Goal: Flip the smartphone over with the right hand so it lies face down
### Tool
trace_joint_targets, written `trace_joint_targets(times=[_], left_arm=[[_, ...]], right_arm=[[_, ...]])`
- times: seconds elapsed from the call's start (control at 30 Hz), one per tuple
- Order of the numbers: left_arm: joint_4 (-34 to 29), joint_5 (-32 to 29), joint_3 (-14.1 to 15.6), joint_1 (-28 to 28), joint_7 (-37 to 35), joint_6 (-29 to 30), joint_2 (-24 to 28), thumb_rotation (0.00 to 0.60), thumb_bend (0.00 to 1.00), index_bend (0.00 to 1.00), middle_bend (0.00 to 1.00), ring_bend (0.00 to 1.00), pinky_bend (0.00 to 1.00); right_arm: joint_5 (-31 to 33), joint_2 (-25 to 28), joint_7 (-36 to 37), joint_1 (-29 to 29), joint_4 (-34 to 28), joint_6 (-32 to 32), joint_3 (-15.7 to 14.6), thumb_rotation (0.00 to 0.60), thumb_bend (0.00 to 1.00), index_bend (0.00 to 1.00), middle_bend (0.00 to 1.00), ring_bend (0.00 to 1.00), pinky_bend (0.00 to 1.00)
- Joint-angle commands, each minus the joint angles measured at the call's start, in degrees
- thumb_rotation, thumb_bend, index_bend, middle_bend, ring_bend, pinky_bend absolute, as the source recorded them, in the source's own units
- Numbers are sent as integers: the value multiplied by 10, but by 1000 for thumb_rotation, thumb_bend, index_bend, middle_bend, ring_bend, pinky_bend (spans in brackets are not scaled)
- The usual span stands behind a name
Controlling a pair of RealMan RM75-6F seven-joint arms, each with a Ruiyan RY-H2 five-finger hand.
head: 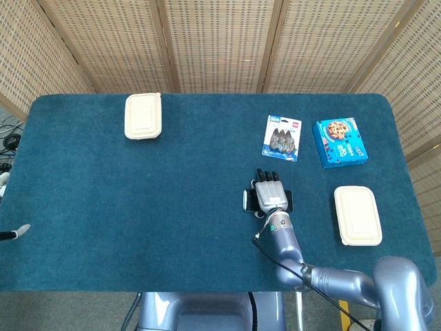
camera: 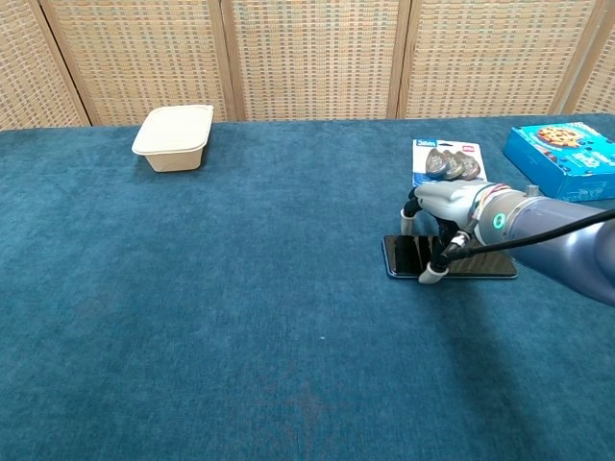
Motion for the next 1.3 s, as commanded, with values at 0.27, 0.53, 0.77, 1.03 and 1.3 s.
trace_joint_targets(times=[0.27,0.53,0.77,1.03,1.3], left_arm=[[0,0,2,-2,2,-3,0,600,0,0,0,0,0],[-1,0,2,-3,0,-3,0,600,0,0,0,0,0],[-1,5,4,-2,-5,-2,2,600,0,0,0,0,0],[-6,15,7,1,-8,5,4,600,0,0,0,0,0],[-6,17,9,1,-8,4,4,600,0,0,0,0,0]], right_arm=[[-20,1,20,-1,-6,0,-1,600,414,492,0,0,0],[-76,32,100,-24,-67,-9,15,600,414,495,0,0,0],[-178,62,217,-63,-130,7,34,600,438,495,0,0,0],[-270,85,348,-113,-161,13,28,600,440,495,0,0,0],[-326,89,455,-154,-121,7,5,600,440,475,0,0,0]])
